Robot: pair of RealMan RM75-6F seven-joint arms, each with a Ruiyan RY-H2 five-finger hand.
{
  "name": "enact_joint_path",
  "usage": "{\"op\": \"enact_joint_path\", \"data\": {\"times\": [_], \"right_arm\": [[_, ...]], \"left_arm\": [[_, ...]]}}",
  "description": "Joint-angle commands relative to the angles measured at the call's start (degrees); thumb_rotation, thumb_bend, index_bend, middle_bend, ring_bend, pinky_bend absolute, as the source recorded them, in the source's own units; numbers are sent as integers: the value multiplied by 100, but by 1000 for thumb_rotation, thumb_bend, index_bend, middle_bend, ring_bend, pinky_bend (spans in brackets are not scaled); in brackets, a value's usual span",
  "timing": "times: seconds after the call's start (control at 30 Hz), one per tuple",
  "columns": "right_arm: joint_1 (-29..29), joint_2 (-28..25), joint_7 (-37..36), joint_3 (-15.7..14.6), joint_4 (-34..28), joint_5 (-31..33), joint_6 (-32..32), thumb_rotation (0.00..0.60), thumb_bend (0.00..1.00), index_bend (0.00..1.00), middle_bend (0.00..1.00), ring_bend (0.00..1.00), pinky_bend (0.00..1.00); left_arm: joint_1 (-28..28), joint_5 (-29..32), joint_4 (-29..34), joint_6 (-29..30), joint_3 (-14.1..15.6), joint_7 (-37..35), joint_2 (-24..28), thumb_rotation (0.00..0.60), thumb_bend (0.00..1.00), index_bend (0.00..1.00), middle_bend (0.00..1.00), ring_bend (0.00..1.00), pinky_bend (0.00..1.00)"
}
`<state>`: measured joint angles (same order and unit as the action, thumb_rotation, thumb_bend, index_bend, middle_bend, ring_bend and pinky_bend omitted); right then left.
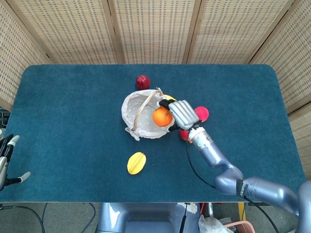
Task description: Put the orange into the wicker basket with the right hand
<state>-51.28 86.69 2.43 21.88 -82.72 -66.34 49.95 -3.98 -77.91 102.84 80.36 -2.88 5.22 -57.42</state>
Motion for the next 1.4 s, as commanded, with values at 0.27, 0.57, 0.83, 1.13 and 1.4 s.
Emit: {"op": "enact_joint_path", "data": {"times": [0.27, 0.57, 0.83, 1.13, 1.4], "right_arm": [[-255, 529, -35, -149, 618, 222, -215, 600, 112, 401, 326, 264, 365], [-220, 382, 167, -175, 424, 415, -116, 600, 0, 188, 88, 33, 152], [164, -366, 581, -444, -519, 468, 153, 600, 0, 188, 88, 33, 152], [1512, -1715, 1075, -1783, -1516, -783, 1252, 600, 0, 128, 33, 6, 49], [2737, -1866, 1372, -2350, -1621, -1669, 3045, 600, 0, 0, 0, 0, 0]], "left_arm": [[-56, 119, -30, -119, -26, -126, 54, 600, 0, 0, 0, 0, 0], [-33, 41, 8, -56, 14, -146, 70, 600, 0, 0, 0, 0, 0], [19, -105, 37, 45, 70, -240, 115, 600, 0, 0, 0, 0, 0], [119, -413, 27, 246, 162, -461, 170, 600, 0, 0, 0, 0, 0], [290, -845, -18, 596, 309, -515, 146, 600, 0, 0, 0, 0, 0]]}}
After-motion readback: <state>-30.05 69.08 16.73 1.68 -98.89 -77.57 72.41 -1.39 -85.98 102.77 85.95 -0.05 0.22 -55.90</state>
